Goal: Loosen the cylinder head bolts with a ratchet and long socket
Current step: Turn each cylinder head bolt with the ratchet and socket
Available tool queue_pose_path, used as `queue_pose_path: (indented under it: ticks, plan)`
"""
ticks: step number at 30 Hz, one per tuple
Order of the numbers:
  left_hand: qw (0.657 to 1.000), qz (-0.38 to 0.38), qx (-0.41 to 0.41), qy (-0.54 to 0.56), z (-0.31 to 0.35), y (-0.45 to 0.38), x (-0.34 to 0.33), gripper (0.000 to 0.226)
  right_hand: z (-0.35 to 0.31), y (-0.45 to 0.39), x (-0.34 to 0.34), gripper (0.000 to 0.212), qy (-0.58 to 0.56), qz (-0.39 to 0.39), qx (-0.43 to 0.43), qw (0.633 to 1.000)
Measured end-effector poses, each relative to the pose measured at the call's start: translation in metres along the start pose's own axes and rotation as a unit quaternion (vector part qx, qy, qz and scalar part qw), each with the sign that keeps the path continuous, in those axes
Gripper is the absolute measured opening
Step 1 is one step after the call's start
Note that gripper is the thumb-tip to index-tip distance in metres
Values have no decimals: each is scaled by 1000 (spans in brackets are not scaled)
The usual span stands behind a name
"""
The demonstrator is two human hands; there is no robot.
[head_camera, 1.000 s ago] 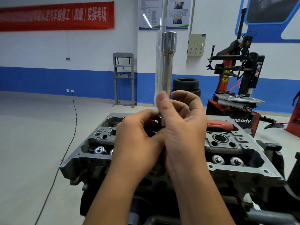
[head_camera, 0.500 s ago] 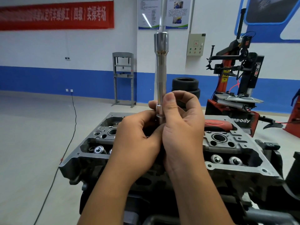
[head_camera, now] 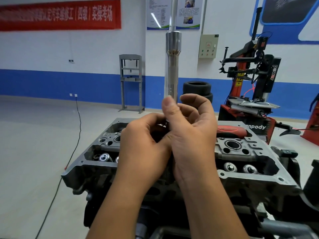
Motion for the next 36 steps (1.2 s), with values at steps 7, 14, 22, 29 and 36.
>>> queue_pose_path:
  ticks: [7,14,22,29,36]
  plan:
    - [997,-70,2,22,3,0,3,20,-1,-2,-2,6,-45,-5,-21,999]
    - [1000,15,-14,-21,1,1,0,17,-1,0,0,22,-4,-5,7,1000]
    - [1000,-3,-6,-10,2,0,0,25,-1,0,0,26,-7,11,23,1000]
    - [996,-91,5,3,4,0,4,29,-1,0,-1,12,-18,-13,-7,1000]
    - [999,-1,-9,-49,3,1,2,25,-1,0,0,22,5,-2,11,1000]
Point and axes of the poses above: each hand's wrist, its own y-axis away from the middle knuckle, its own x-axis out of the back of the hand, z = x × y, the point moved 1 cm from there along -y, towards the middle knuckle, and after that the axes turned 13 degrees about x, right-handed, at the moved point
